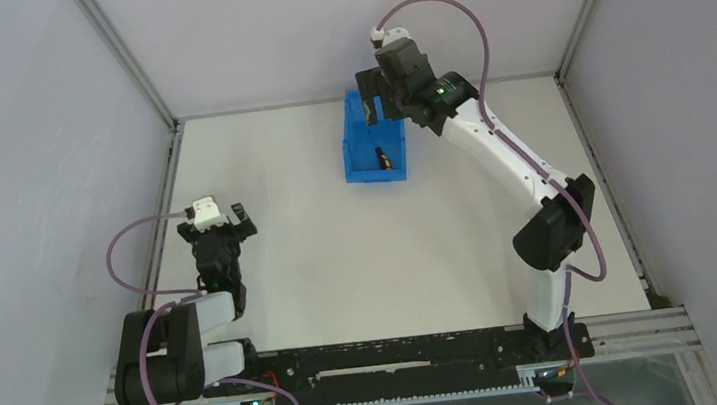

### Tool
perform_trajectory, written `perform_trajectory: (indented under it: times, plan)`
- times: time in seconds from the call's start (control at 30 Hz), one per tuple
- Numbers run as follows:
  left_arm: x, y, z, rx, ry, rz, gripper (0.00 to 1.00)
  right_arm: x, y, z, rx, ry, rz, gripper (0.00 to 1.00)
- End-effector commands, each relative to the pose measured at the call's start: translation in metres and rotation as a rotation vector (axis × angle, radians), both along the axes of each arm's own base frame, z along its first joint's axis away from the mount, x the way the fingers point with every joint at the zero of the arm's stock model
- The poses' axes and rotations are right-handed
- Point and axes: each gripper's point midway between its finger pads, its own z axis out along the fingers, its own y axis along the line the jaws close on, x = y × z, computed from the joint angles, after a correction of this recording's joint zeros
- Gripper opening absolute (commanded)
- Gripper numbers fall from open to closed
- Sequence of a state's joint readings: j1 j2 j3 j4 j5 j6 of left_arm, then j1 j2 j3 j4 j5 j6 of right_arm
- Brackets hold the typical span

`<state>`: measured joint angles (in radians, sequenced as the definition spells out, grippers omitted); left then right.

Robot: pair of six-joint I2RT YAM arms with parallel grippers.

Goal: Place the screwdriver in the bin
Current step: Reset both arms

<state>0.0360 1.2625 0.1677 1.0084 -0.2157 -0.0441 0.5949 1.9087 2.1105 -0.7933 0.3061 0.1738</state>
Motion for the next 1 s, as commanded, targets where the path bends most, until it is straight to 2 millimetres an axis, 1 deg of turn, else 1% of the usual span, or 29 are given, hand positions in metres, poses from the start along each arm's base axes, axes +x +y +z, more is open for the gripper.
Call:
perform_trajectory:
  times: [0.0, 0.13, 0.2, 0.23, 0.4, 0.47, 0.57, 0.67, 0.83, 0.9, 0.97]
  plan:
    - [0.008, 0.005, 0.023, 0.022, -0.066, 0.017, 1.0, -0.01, -0.032, 0.037, -0.005, -0.099, -0.016, 1.0]
    - [0.008, 0.005, 0.023, 0.022, -0.066, 0.015, 1.0, -0.018, -0.063, 0.041, 0.032, -0.102, -0.029, 1.0]
    - [0.008, 0.005, 0.023, 0.022, -0.065, 0.017, 1.0, -0.022, -0.081, 0.042, 0.044, -0.11, -0.043, 1.0]
    - [0.008, 0.005, 0.023, 0.022, -0.065, 0.017, 1.0, -0.023, -0.094, 0.039, 0.044, -0.108, -0.06, 1.0]
    - [0.008, 0.005, 0.023, 0.022, -0.067, 0.016, 1.0, -0.029, -0.14, 0.043, 0.089, -0.114, -0.101, 1.0]
    - [0.008, 0.005, 0.023, 0.022, -0.066, 0.016, 1.0, -0.031, -0.157, 0.045, 0.109, -0.119, -0.109, 1.0]
    - [0.008, 0.005, 0.023, 0.022, -0.065, 0.016, 1.0, -0.033, -0.183, 0.042, 0.121, -0.12, -0.139, 1.0]
    - [0.008, 0.005, 0.023, 0.022, -0.065, 0.016, 1.0, -0.036, -0.203, 0.037, 0.132, -0.123, -0.173, 1.0]
    - [0.008, 0.005, 0.023, 0.022, -0.066, 0.015, 1.0, -0.042, -0.226, 0.027, 0.116, -0.142, -0.207, 1.0]
    - [0.008, 0.005, 0.022, 0.022, -0.065, 0.016, 1.0, -0.045, -0.232, 0.027, 0.12, -0.147, -0.216, 1.0]
    - [0.008, 0.005, 0.023, 0.022, -0.065, 0.016, 1.0, -0.048, -0.233, 0.031, 0.127, -0.162, -0.212, 1.0]
